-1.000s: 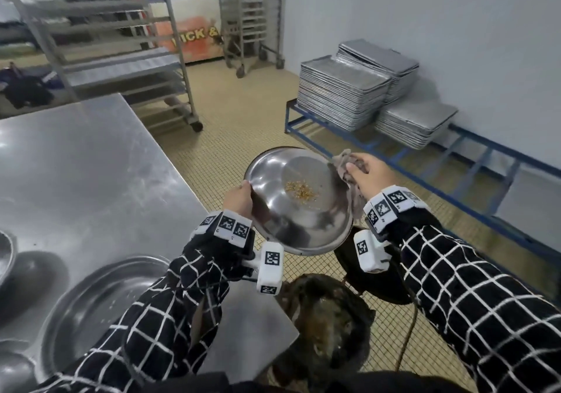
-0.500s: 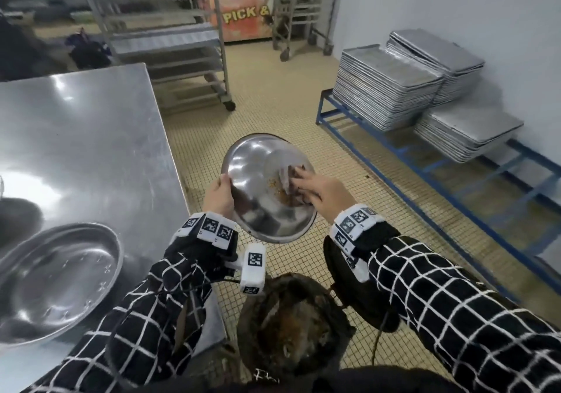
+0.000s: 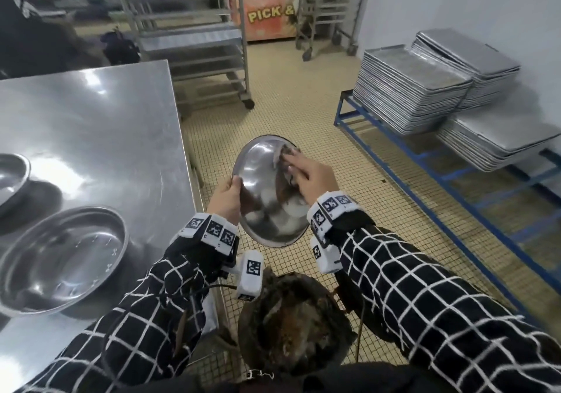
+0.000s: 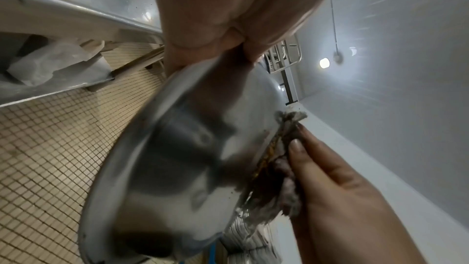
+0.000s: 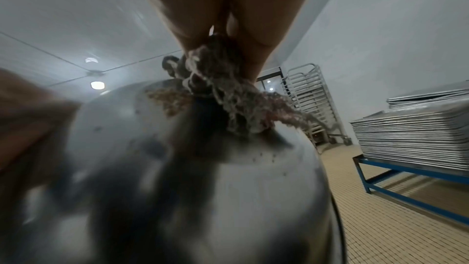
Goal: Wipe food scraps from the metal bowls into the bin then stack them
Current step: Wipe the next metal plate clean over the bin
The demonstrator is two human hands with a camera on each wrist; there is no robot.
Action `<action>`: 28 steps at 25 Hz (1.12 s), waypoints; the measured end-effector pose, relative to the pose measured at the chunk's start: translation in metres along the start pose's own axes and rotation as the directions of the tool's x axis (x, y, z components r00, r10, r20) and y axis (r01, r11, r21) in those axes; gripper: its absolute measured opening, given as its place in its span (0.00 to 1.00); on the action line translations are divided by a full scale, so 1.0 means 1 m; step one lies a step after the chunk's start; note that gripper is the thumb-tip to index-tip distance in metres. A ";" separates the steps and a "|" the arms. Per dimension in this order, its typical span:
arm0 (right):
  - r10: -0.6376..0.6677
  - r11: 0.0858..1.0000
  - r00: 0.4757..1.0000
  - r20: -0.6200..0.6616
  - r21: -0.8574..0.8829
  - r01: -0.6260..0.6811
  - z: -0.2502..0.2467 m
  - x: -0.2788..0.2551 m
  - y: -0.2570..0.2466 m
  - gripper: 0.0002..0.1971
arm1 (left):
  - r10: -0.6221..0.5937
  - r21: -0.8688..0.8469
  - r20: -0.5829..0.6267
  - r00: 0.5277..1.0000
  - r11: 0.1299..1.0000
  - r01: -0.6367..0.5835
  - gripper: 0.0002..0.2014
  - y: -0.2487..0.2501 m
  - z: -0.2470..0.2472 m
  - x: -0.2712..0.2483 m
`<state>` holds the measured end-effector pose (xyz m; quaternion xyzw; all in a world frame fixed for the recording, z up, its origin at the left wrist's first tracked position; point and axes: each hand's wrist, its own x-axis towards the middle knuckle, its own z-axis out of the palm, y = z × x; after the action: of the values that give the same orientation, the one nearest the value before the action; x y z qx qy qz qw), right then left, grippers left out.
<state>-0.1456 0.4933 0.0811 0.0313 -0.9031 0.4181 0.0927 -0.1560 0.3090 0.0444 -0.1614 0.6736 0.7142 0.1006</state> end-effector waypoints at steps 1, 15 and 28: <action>-0.033 0.999 0.999 0.040 -0.013 0.033 0.003 -0.009 -0.001 0.18 | 0.001 -0.002 -0.007 1.000 1.000 -0.001 0.11 0.002 0.000 -0.001; 0.007 0.985 0.964 -0.267 0.167 0.039 0.037 -0.100 -0.003 0.20 | 0.145 0.128 -0.006 0.989 0.982 -0.143 0.13 0.007 0.019 -0.044; 0.030 1.000 0.996 -0.087 0.001 -0.030 0.036 -0.104 0.029 0.28 | 0.216 0.114 -0.102 0.971 0.972 -0.204 0.14 0.024 0.009 -0.046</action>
<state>-0.0527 0.4828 0.0160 -0.0007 -0.8986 0.4204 0.1256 -0.1231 0.3200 0.0839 -0.1239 0.7272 0.6751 -0.0059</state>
